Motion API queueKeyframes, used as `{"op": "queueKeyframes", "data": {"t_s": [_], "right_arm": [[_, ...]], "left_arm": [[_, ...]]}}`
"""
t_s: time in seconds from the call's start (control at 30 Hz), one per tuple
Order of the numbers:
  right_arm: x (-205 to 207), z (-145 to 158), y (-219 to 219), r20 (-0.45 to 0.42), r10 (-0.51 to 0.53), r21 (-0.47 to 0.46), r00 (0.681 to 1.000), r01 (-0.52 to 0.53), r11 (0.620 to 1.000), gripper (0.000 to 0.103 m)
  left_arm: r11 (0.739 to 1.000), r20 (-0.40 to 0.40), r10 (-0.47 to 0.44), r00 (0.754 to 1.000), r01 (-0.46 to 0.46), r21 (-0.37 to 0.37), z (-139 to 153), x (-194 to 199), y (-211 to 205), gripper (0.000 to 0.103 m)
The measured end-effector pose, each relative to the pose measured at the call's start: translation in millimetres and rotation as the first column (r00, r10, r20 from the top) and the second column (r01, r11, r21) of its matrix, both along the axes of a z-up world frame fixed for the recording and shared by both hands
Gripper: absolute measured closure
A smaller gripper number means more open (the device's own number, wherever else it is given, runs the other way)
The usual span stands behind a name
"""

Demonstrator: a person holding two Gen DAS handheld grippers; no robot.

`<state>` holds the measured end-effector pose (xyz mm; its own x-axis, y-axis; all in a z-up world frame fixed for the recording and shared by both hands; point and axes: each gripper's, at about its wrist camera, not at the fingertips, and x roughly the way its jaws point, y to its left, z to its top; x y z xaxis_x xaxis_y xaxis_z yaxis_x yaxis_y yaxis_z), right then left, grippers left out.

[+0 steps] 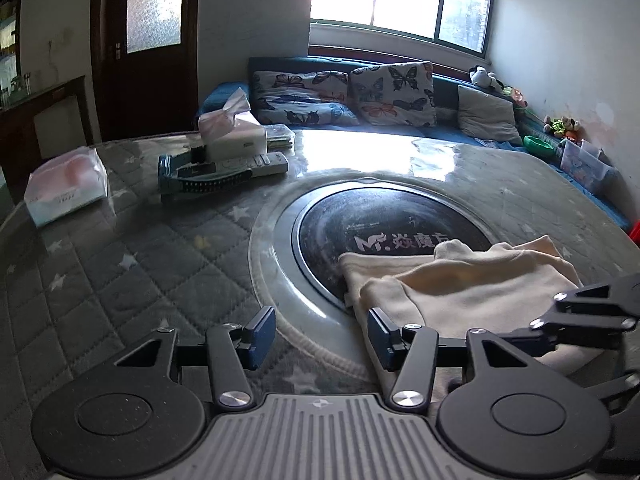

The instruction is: Fold clothes

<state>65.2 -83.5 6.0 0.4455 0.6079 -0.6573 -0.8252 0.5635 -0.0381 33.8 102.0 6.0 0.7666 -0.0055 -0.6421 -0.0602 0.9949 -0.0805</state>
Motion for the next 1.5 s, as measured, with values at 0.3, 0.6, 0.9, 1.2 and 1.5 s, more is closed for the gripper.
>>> {"op": "queueKeyframes", "data": {"t_s": [0.3,0.6,0.9,1.2,1.5], "right_arm": [[-20.7,13.9,9.4,0.061,0.071,-0.021,0.996,-0.069,0.997,0.071],[-39.3,-8.6,34.0,0.112,0.172,-0.137,0.979,-0.156,0.978,0.061],[-33.1,-2.6,31.7,0.128,0.130,-0.116,0.983,-0.115,0.987,0.088],[-16.2,18.7,10.3,0.064,0.064,0.016,0.996,-0.065,0.998,0.090],[-16.3,25.6,-5.9,0.047,0.041,0.073,0.998,-0.044,0.996,0.090]], "left_arm": [[0.997,-0.002,0.034,0.999,-0.034,-0.069,2.7,-6.7,8.4,0.046],[0.978,-0.055,0.067,0.996,-0.076,-0.193,-2.9,-4.5,12.6,0.046],[0.899,-0.121,0.130,0.984,-0.168,-0.403,-9.2,5.9,22.3,0.045],[0.786,-0.191,0.172,0.967,-0.251,-0.565,-19.4,14.3,25.1,0.044],[0.649,-0.244,0.222,0.944,-0.330,-0.686,-30.8,17.7,29.1,0.044]]}}
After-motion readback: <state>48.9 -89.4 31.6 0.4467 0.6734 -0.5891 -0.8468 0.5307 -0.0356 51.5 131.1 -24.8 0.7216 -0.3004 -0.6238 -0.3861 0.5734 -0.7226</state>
